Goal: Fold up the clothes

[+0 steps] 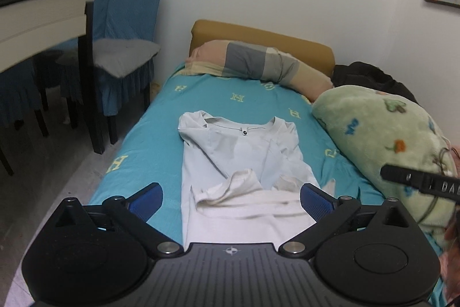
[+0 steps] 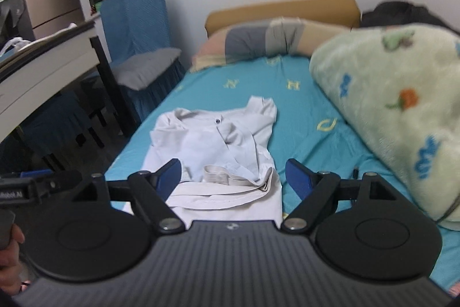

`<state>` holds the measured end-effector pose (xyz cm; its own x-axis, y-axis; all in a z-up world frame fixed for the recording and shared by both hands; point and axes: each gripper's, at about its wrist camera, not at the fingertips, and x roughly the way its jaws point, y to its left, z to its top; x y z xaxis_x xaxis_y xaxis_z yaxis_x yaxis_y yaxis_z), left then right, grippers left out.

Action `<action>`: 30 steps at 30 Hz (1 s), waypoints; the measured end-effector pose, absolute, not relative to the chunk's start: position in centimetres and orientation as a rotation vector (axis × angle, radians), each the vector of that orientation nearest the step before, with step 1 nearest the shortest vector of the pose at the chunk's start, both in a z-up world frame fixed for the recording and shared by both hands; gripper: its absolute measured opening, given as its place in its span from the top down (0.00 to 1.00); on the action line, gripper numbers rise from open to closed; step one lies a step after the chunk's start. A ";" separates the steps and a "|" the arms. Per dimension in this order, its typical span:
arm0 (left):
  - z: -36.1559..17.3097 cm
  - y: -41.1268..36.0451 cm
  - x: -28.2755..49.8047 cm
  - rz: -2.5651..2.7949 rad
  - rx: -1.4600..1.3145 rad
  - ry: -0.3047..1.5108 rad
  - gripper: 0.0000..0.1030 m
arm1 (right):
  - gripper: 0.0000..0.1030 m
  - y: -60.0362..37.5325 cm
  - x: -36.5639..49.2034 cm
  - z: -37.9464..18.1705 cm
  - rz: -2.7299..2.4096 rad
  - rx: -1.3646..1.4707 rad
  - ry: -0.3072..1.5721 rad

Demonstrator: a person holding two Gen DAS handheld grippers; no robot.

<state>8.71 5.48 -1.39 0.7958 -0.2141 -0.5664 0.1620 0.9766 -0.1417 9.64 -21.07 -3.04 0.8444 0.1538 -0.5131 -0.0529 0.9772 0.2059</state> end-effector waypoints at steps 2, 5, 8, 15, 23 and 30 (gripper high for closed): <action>-1.0 5.3 6.5 -0.199 -0.052 0.585 0.00 | 0.21 -20.8 8.0 -2.6 0.118 0.184 0.527; -0.2 4.8 3.9 -0.203 -0.029 0.537 0.00 | 0.21 -20.3 5.7 -2.2 0.132 0.175 0.491; 0.4 4.4 1.9 -0.210 -0.050 0.496 0.00 | 0.21 -19.7 4.0 -2.5 0.148 0.159 0.468; 0.8 3.4 0.6 -0.172 -0.005 0.421 0.00 | 0.21 -19.5 2.0 -3.5 0.156 0.201 0.447; 0.7 3.5 1.2 -0.155 -0.014 0.428 0.00 | 0.21 -19.9 1.7 -4.1 0.124 0.204 0.437; 0.5 3.4 1.5 -0.129 0.009 0.430 0.00 | 0.21 -20.4 2.1 -4.6 0.108 0.231 0.455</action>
